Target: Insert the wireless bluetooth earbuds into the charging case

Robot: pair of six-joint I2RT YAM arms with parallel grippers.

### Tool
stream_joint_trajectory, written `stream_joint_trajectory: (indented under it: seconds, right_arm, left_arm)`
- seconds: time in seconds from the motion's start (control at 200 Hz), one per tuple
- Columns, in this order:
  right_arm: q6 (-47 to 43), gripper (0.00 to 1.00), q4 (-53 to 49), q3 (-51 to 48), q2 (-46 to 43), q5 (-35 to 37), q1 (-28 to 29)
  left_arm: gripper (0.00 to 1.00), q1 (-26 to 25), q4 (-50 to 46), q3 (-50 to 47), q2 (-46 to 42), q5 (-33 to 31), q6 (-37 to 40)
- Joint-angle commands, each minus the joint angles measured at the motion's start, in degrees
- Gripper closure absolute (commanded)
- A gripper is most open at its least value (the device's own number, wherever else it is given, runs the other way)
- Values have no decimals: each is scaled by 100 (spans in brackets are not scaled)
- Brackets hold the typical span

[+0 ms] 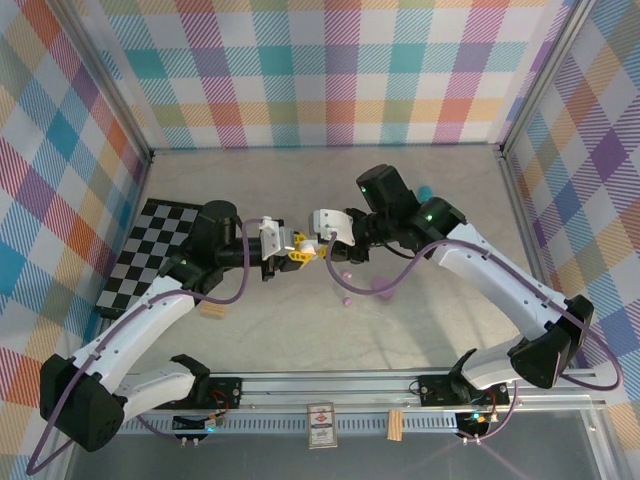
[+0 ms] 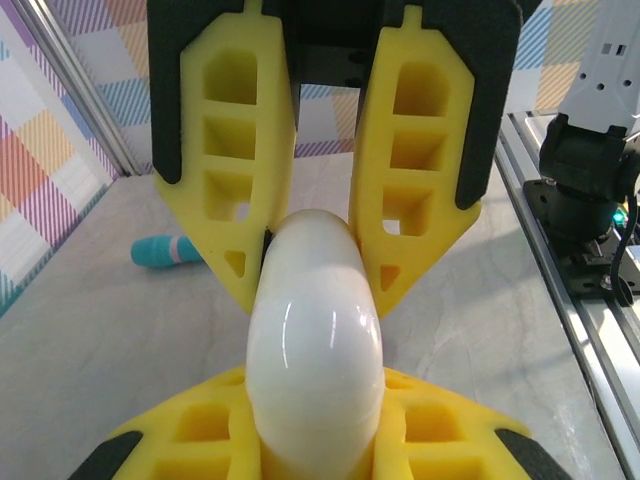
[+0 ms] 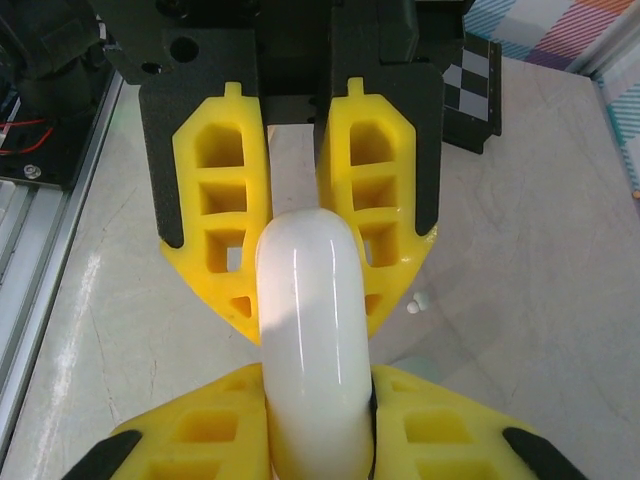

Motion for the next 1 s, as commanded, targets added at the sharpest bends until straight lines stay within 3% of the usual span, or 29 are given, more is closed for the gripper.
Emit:
stream_joint_trajectory:
  seconds: [0.0, 0.12, 0.42, 0.465, 0.6, 0.64, 0.805, 0.86, 0.995]
  right_arm:
    - [191, 87, 366, -167, -134, -149, 23]
    - [301, 95, 372, -195, -190, -292, 22]
    - [446, 100, 437, -353, -258, -347, 19]
    - [483, 100, 471, -379, -268, -314, 22]
    - [842, 100, 774, -538, -317, -101, -96]
    - [955, 100, 926, -646, -327, -1, -167]
    - [1712, 99, 1799, -1199, -261, 405, -650]
    - [2179, 99, 2064, -1329, -136, 580, -834]
    - [3678, 100, 2420, -1359, 479, 969, -1237]
  left_arm:
    - [97, -38, 230, 159, -28, 274, -43]
    - [97, -38, 350, 121, 4, 321, -110]
    - [92, -39, 436, 49, -5, 269, -173]
    - [84, -44, 467, 36, -12, 246, -197]
    - [42, -39, 700, -58, -10, 20, -632]
    - [34, -38, 837, -135, -55, -141, -864]
    - [18, -38, 1491, -770, -348, -620, -1269]
    - [0, -38, 1710, -1017, -446, -890, -1378]
    - [0, -38, 2152, -1539, -631, -1717, -1686]
